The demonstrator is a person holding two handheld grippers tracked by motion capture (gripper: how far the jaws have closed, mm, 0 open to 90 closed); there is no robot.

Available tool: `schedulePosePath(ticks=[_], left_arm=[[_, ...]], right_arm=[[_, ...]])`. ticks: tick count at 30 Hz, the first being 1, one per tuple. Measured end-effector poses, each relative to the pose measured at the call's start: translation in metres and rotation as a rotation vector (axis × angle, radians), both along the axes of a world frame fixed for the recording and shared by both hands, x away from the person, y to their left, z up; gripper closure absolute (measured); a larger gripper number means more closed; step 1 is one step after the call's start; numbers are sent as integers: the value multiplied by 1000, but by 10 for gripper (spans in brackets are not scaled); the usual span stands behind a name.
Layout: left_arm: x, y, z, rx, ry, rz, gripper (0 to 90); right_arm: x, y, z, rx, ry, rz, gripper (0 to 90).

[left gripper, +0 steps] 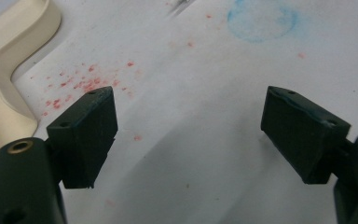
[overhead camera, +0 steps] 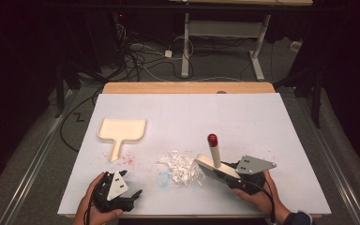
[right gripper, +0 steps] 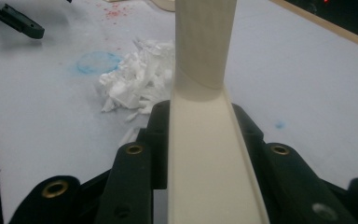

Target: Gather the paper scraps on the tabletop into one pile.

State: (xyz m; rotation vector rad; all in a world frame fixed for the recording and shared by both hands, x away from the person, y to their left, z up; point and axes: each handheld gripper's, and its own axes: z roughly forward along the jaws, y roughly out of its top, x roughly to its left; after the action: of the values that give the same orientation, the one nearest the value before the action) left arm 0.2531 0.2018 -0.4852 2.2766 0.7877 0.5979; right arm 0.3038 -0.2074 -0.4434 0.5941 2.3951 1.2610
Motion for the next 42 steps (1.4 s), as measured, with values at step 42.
schedulePosePath(ticks=[42], left_arm=[[-1, 0, 0, 0, 0, -1, 183]], right_arm=[[14, 1, 22, 11, -37, -196, 681]])
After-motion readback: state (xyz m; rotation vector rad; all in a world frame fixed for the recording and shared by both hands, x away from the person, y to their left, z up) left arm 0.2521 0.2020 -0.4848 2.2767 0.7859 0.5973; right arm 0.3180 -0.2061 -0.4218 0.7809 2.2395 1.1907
